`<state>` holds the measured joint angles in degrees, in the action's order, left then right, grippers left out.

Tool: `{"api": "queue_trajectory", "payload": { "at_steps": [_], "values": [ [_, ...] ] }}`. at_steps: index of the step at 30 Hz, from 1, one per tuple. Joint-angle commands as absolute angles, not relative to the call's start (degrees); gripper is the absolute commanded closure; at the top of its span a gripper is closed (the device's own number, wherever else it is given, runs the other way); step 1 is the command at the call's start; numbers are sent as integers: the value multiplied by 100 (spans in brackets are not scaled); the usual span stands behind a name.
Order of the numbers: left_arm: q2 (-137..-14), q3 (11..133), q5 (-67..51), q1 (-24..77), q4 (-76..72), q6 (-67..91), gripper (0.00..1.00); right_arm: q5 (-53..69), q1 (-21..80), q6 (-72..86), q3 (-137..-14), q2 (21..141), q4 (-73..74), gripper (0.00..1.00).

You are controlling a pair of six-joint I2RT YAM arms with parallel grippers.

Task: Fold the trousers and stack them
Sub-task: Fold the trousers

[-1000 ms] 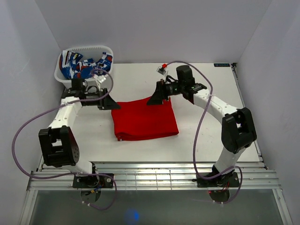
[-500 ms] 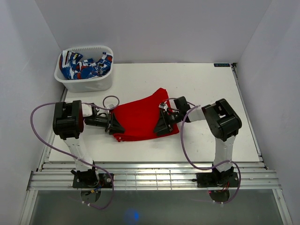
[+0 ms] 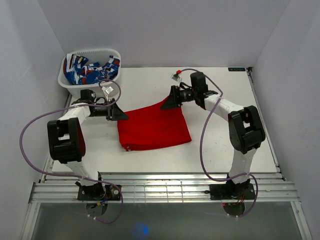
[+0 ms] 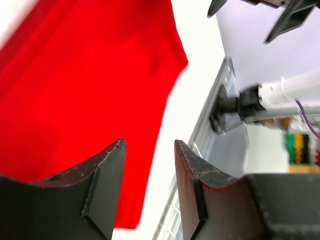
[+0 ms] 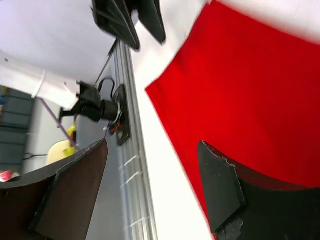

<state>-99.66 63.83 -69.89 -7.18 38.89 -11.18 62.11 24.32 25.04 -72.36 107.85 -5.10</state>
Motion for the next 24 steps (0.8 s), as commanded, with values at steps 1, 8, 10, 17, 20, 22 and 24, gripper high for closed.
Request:
{"api": "queue_trajectory", "payload": {
  "at_steps": [1,8,10,17,20,22,24],
  "values": [
    [-9888,6084,-6884,-738,2166,216,45,5968,2242,2652,-7987,11389,-904,22],
    [-10799,6037,-6161,-773,765,1327,43,5661,1855,3339,-8734,13015,-1995,23],
    [-11012,6222,-6109,-773,826,1354,43,5581,1723,3419,-8841,13341,-2109,23],
    [-11049,6679,-6003,-773,1318,1038,39,5221,1345,2691,-8859,13255,-1365,28],
    [-10557,6925,-6029,-773,1712,748,31,5221,1099,2173,-9201,12790,-837,27],
    [-10057,7144,-5671,-782,2161,379,19,4959,1063,1159,-9577,12192,276,27],
    [-9696,7233,-5075,-791,2503,186,12,3714,1369,382,-9816,11535,1643,26]
  ]
}}
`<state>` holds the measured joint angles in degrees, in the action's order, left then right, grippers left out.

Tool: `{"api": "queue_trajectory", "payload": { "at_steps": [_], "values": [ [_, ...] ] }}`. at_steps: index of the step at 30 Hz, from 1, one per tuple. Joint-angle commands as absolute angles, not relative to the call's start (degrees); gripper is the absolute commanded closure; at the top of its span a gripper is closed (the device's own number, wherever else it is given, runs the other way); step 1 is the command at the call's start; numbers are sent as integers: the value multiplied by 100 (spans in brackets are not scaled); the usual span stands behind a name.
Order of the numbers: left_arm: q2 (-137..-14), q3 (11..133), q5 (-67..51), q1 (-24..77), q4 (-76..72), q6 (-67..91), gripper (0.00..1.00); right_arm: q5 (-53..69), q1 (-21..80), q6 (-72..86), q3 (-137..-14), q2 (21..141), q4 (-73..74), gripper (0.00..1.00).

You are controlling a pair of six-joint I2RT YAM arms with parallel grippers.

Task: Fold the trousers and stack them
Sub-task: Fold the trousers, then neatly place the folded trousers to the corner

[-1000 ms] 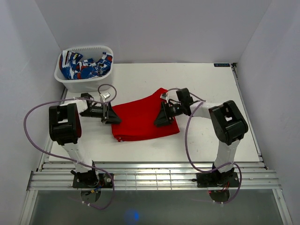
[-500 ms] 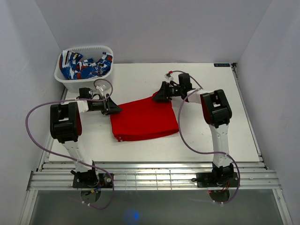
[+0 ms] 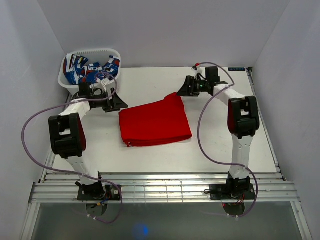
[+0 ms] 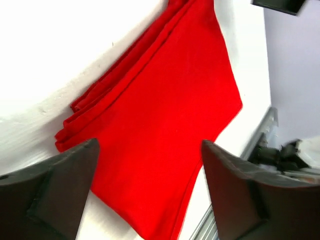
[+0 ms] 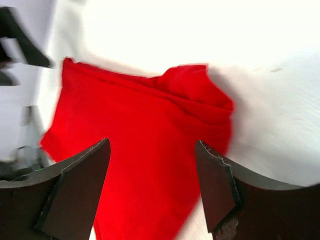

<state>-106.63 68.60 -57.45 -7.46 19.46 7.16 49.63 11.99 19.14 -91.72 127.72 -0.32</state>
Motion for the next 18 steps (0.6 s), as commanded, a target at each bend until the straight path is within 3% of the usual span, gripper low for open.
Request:
{"api": "queue_trajectory", "payload": {
  "at_steps": [1,2,5,8,14,18],
  "values": [
    [-9320,7259,-4828,-791,2592,185,2,3204,1562,-188,-9913,11349,1974,25],
    [-9151,7268,-4599,-800,2697,193,2,2303,1747,-306,-9836,11129,2169,19],
    [-8597,7225,-3965,-861,3014,307,2,1331,2512,-334,-9127,10373,2303,11],
    [-8211,7120,-3596,-1010,3190,448,2,531,3652,-325,-8641,10072,2267,10],
    [-8024,7172,-3226,-1239,3603,369,2,-209,4806,183,-9297,11141,2828,10],
    [-8051,7198,-3331,-1283,3761,404,2,-238,4966,762,-9756,11820,2971,12]
  ]
}}
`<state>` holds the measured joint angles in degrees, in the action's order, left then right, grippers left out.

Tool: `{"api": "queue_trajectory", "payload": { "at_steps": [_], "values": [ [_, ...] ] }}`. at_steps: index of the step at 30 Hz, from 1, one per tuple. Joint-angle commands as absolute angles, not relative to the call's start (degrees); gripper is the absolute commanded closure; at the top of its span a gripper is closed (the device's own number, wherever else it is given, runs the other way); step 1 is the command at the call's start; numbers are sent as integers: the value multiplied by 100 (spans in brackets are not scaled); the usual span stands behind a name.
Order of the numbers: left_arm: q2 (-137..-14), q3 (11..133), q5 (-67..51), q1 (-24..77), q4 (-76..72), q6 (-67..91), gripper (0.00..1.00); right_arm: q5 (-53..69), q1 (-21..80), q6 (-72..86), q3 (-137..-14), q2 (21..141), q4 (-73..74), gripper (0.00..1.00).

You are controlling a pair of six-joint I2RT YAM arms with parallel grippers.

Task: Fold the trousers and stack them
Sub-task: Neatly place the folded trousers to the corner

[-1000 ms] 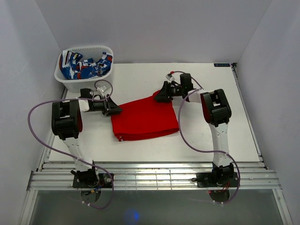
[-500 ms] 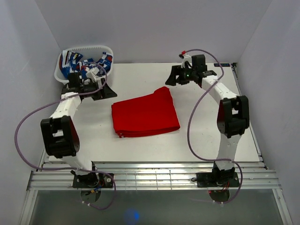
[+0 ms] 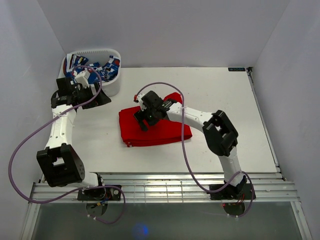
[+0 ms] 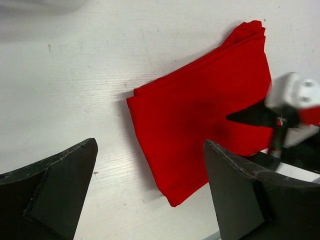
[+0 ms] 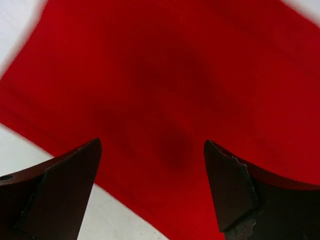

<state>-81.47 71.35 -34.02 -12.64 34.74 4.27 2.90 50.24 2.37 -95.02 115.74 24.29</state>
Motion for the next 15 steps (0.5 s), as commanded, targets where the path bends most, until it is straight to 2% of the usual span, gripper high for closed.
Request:
{"api": "queue_trajectory", "payload": {
  "at_steps": [1,7,15],
  "values": [
    [-8051,7181,-3348,-1292,3762,422,2,-211,4957,852,-9712,11917,2979,13],
    [-8068,7067,-3349,-1397,3753,439,2,-563,4782,984,-8967,12445,2892,19],
    [-8226,7005,-3428,-1608,3858,229,2,-457,2876,-262,-8060,12182,2760,22]
  ]
}}
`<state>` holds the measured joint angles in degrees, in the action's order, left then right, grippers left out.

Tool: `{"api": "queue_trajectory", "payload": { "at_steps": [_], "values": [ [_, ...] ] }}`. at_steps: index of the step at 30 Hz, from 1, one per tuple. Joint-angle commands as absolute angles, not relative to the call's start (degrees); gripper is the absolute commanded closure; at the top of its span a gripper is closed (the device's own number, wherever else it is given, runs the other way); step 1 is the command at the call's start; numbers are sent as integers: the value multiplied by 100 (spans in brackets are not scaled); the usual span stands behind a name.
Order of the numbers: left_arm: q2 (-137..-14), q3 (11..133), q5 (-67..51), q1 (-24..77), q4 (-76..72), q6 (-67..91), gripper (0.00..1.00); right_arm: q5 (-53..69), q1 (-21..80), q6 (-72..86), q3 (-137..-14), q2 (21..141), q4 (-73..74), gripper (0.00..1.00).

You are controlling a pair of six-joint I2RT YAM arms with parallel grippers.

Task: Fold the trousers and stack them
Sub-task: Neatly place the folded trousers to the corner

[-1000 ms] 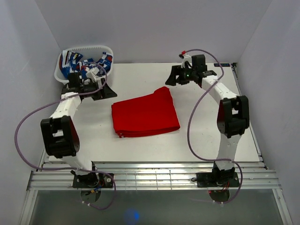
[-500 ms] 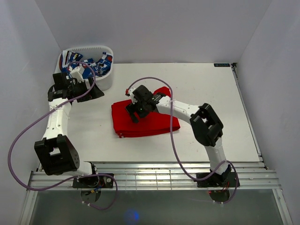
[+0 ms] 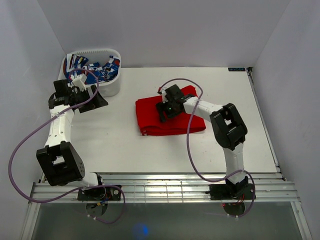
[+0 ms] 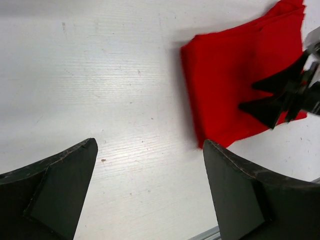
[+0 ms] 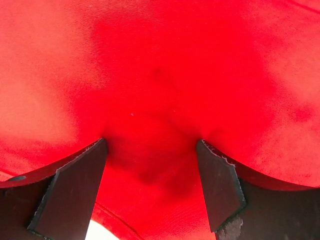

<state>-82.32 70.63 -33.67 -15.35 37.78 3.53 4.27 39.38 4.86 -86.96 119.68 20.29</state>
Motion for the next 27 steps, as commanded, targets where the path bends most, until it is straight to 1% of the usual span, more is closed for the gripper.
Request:
{"api": "queue_trajectory", "payload": {
  "at_steps": [1,2,6,8,10,11,13,15,17,21,25,27],
  "values": [
    [-8270,7014,-3445,-1626,3867,220,2,-440,2665,-368,-7999,12138,2734,22],
    [-8314,7014,-3489,-1635,3867,220,2,-405,2263,-491,-7955,12103,2733,22],
    [-8411,7058,-3656,-1643,3806,264,2,-273,1417,-1369,-8076,12111,2690,21],
    [-8429,7093,-3700,-1635,3797,255,2,-98,935,-2072,-8191,12190,2698,20],
    [-8446,7119,-3674,-1643,3806,246,2,-62,634,-2738,-8437,12295,2716,20],
    [-8446,7137,-3665,-1635,3806,237,2,200,380,-2968,-8542,12435,2751,20],
    [-8473,7172,-3639,-1635,3814,229,2,307,159,-3643,-8884,12585,2953,19],
    [-8481,7181,-3639,-1643,3814,229,2,378,-174,-4111,-9017,12744,2945,17],
    [-8482,7172,-3630,-1644,3814,229,2,483,-394,-4655,-9228,12936,2971,13],
    [-8482,7137,-3630,-1644,3841,229,2,676,-589,-5166,-9799,13306,3268,12],
    [-8464,7137,-3604,-1643,3867,220,2,467,-598,-6124,-9545,13359,2927,11],
    [-8429,7172,-3533,-1635,3928,167,2,378,-641,-6397,-9754,13587,2996,11]
  ]
}}
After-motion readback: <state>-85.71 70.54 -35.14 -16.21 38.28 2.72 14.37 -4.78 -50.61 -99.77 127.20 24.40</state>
